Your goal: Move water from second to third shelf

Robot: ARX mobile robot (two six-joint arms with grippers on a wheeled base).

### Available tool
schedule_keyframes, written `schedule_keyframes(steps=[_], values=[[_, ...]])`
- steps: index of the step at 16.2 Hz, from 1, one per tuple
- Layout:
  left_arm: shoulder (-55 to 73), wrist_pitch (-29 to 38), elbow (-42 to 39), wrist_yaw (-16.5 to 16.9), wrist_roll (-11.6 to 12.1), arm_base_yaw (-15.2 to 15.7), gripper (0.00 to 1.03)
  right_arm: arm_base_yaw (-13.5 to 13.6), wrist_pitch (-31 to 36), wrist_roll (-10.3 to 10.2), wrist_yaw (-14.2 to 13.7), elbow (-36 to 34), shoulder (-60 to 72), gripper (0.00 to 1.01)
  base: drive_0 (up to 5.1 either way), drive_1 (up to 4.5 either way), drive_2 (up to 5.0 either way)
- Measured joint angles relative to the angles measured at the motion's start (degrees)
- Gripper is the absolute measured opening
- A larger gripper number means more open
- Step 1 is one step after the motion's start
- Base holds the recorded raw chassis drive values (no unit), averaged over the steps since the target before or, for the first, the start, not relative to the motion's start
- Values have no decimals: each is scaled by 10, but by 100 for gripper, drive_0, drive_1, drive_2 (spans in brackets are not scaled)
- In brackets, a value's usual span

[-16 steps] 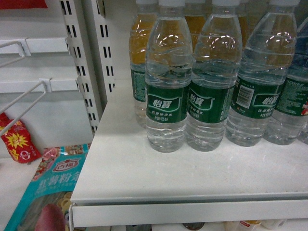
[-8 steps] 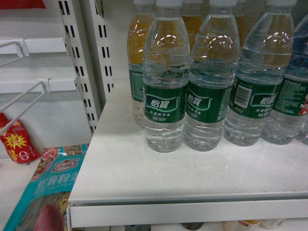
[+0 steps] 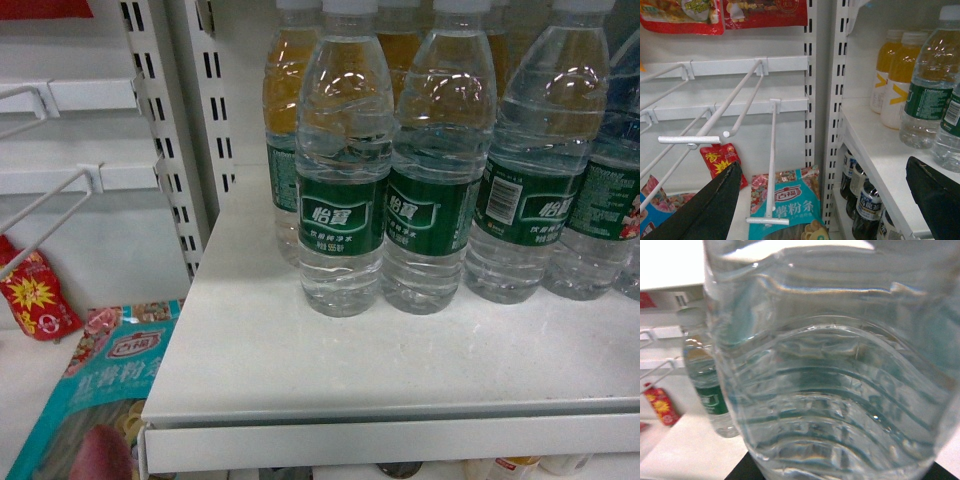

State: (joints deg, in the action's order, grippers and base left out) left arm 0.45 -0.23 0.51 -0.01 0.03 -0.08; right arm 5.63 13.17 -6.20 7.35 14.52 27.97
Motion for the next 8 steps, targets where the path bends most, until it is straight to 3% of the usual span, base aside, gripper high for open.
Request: schedule_keyframes(steps=[2, 3, 4, 6, 8], values=[[0, 0, 0, 0, 0, 0, 98, 7, -4, -19, 9, 2, 0, 38, -504, 237, 237], [0, 0, 0, 0, 0, 0, 98, 35, -10, -33, -8, 2, 10, 38, -504, 237, 237], [0, 0, 0, 0, 0, 0, 98, 112, 36, -31, -49, -45, 82, 38, -504, 237, 237], [0, 0, 0, 0, 0, 0, 98, 124, 139, -25, -80, -56, 192, 38, -504, 237, 237], [0, 0, 0, 0, 0, 0, 98, 124, 189, -11, -88, -41, 259, 38, -504, 237, 237]])
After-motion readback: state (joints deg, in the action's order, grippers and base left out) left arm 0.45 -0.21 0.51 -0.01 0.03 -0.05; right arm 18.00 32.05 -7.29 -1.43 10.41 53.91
